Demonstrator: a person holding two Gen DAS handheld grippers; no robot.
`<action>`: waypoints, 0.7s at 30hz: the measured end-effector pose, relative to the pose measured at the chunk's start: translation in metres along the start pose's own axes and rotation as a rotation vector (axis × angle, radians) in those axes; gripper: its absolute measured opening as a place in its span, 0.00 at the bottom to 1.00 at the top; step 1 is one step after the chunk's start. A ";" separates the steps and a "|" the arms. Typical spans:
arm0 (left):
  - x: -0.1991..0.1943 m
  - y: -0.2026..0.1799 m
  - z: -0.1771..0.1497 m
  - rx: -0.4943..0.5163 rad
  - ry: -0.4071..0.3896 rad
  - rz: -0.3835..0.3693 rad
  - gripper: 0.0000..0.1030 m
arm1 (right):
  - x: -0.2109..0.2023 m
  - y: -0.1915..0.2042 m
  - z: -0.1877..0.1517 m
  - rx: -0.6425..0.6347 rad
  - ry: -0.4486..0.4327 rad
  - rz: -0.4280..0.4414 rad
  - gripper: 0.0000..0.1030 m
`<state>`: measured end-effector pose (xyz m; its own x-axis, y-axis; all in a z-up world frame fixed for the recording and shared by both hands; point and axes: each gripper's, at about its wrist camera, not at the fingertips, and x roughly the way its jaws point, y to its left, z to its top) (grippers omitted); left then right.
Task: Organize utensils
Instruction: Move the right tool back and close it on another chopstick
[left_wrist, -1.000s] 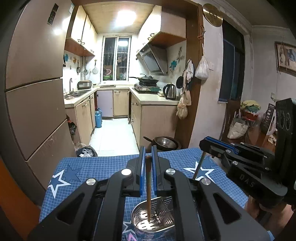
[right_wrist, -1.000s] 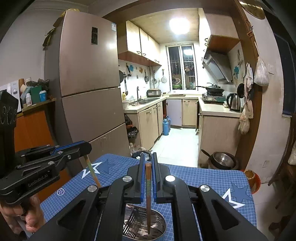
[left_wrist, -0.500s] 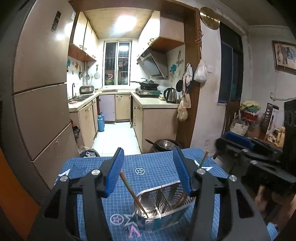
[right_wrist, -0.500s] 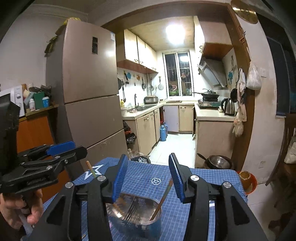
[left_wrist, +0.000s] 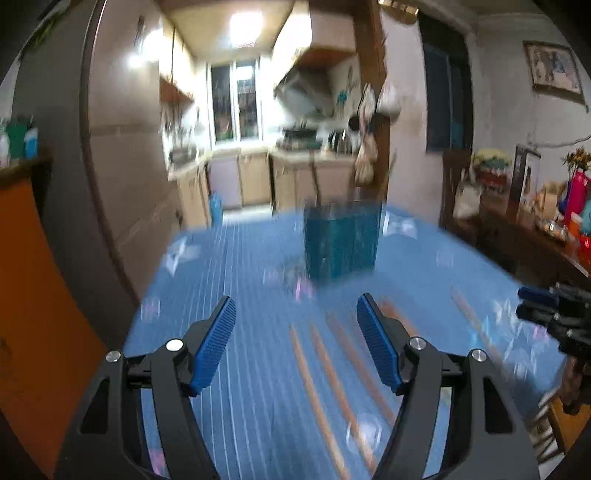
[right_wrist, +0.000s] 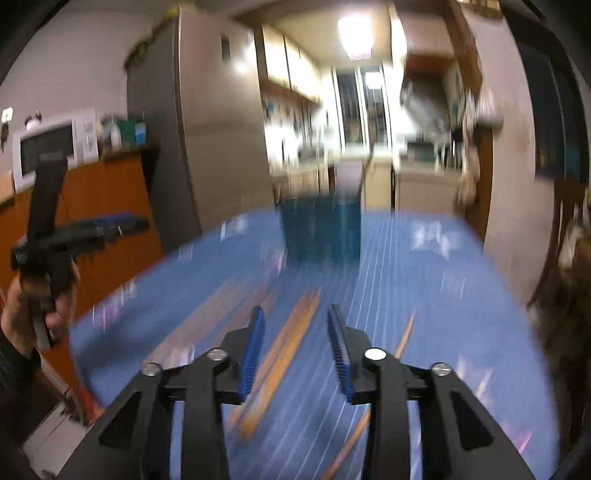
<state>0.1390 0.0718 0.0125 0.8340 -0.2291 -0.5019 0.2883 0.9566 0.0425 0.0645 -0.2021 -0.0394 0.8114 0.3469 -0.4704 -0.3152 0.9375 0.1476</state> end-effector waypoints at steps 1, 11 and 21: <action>0.002 0.002 -0.014 -0.012 0.032 0.000 0.63 | 0.006 0.004 -0.017 0.012 0.042 0.007 0.26; 0.013 0.008 -0.090 -0.096 0.158 -0.054 0.63 | 0.027 0.037 -0.071 -0.019 0.156 0.031 0.20; 0.015 0.004 -0.108 -0.106 0.178 -0.073 0.63 | 0.030 0.020 -0.071 0.017 0.147 -0.037 0.08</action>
<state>0.1020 0.0914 -0.0880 0.7135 -0.2724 -0.6456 0.2863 0.9542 -0.0862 0.0477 -0.1748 -0.1126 0.7410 0.3056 -0.5979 -0.2774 0.9502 0.1419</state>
